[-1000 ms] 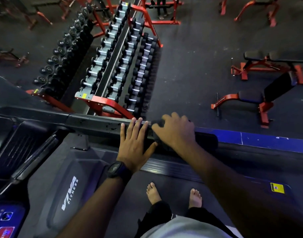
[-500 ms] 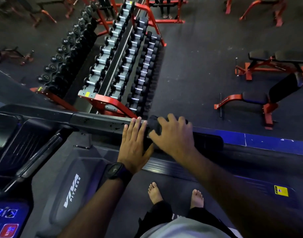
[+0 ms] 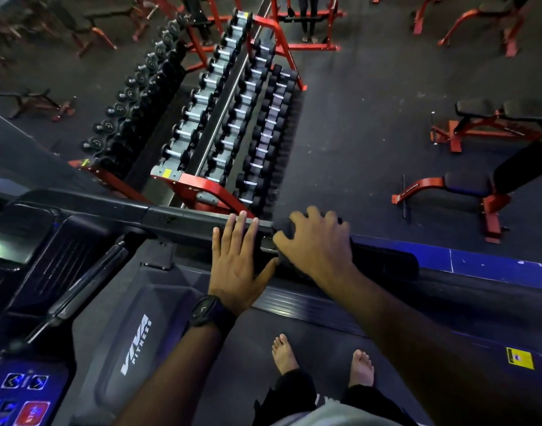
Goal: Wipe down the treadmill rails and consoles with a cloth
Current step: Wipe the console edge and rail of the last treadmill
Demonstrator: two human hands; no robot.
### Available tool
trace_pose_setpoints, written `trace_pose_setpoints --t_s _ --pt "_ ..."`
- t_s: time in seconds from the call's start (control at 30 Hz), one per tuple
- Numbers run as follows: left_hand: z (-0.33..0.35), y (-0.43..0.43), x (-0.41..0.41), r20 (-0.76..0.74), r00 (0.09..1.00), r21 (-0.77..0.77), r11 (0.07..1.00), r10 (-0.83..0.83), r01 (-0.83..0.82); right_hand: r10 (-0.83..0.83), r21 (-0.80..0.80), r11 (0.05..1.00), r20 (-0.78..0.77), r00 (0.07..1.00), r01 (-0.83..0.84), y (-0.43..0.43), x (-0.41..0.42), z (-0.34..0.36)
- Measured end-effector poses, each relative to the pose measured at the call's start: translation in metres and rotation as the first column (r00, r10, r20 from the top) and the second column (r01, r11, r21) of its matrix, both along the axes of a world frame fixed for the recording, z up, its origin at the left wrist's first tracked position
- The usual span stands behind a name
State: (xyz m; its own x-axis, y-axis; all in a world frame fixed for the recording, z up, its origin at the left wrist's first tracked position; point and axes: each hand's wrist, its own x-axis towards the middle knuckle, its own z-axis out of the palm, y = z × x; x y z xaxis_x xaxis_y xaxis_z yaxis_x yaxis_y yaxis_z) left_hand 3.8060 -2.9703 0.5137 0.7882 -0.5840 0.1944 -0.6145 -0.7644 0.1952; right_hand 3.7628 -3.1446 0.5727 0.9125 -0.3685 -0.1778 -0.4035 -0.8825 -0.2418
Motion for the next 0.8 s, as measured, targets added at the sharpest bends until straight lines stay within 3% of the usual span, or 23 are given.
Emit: trace_pose_setpoints --t_s 0.07,0.13,0.27,0.3,0.37,0.43,0.5,0.6,0.73,0.8 --pt "0.000 0.003 0.004 -0.009 1.000 -0.002 1.000 0.012 -0.012 0.032 -0.144 0.989 0.066 0.997 -0.023 0.016 -0.019 -0.005" --pt "-0.001 0.004 0.008 -0.019 1.000 0.007 1.000 0.011 -0.011 0.061 -0.168 0.985 0.094 0.994 -0.045 0.019 -0.020 -0.005" --pt "-0.001 0.006 0.007 -0.027 1.000 0.035 0.999 0.000 0.001 0.012 0.117 0.993 -0.078 0.997 -0.002 0.002 0.018 0.003" --pt "-0.001 0.007 0.007 -0.029 1.000 0.033 0.999 0.000 0.001 0.003 0.098 0.995 -0.061 0.998 0.003 0.006 0.016 0.003" --pt "-0.002 0.008 0.008 -0.026 1.000 0.023 1.000 -0.006 0.007 0.026 -0.109 0.994 0.067 0.997 -0.019 0.019 -0.004 -0.004" --pt "-0.002 0.009 0.010 -0.022 1.000 0.009 1.000 -0.021 0.021 0.077 -0.216 0.975 0.083 0.994 -0.058 0.033 -0.022 -0.007" --pt "-0.002 0.009 0.011 -0.020 0.999 -0.006 1.000 -0.031 0.030 0.085 -0.116 0.990 0.075 0.994 -0.076 0.027 -0.006 -0.002" --pt "0.000 0.010 0.013 -0.014 0.999 0.003 0.999 -0.039 0.039 0.016 0.135 0.991 -0.074 0.997 -0.006 0.012 0.034 0.004" --pt "-0.001 0.015 0.017 -0.033 0.997 -0.013 0.998 -0.064 0.063 0.020 -0.161 0.987 0.080 0.997 -0.007 0.043 0.002 -0.005" --pt "-0.003 0.018 0.018 -0.038 0.997 -0.009 0.998 -0.065 0.065 0.070 -0.198 0.979 0.086 0.994 -0.052 0.048 -0.007 -0.007"
